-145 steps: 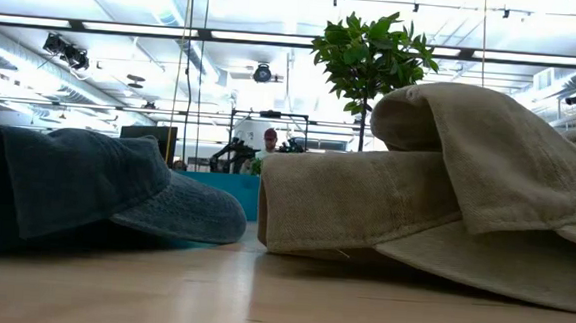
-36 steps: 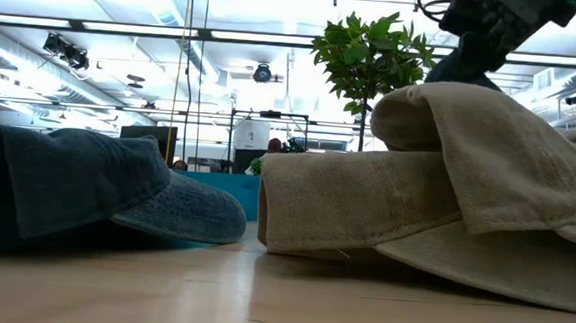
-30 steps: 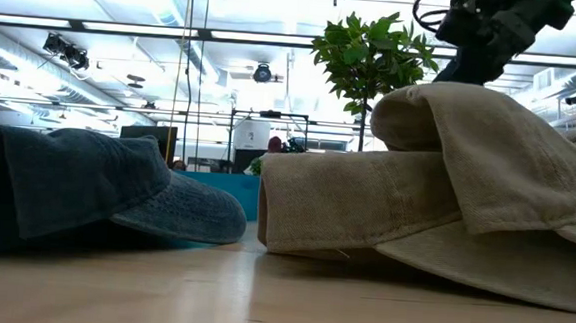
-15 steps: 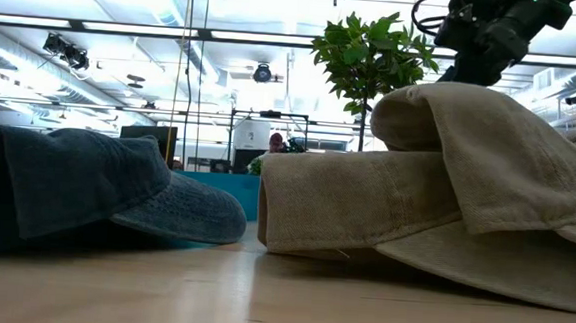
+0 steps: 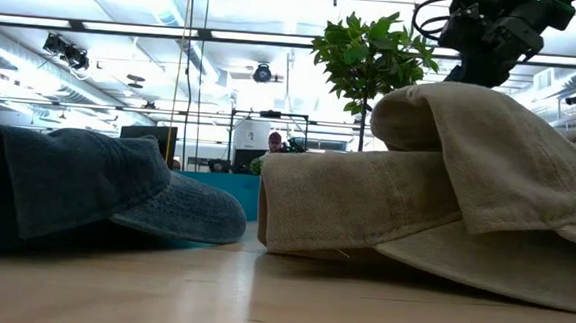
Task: Pick & Place hat
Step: Put the bottom blue cap into the red bin
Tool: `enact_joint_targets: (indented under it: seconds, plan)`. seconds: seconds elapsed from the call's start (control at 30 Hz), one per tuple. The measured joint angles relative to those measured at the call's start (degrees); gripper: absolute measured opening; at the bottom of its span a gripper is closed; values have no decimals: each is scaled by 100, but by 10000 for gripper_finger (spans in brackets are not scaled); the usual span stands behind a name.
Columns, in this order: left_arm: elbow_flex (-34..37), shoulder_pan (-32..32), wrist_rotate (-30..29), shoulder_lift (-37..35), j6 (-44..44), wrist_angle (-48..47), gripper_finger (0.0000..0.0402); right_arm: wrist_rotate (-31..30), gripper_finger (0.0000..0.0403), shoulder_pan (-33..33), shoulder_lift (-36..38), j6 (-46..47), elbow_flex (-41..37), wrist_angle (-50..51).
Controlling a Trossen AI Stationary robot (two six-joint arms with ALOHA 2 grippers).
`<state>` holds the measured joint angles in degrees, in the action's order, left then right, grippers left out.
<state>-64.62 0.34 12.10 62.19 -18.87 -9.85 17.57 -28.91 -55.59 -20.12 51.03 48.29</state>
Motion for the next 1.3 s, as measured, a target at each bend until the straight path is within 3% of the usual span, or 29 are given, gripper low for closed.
enact_joint_targets:
  seconds: [0.93,1.3]
  plan:
    - [0,0,-42,0,-2,-94,248,-150,2,-4,-1264,-140,-2,12]
    - [0,2,-44,0,-7,-225,248,430,2,-425,-1373,393,-514,-695]
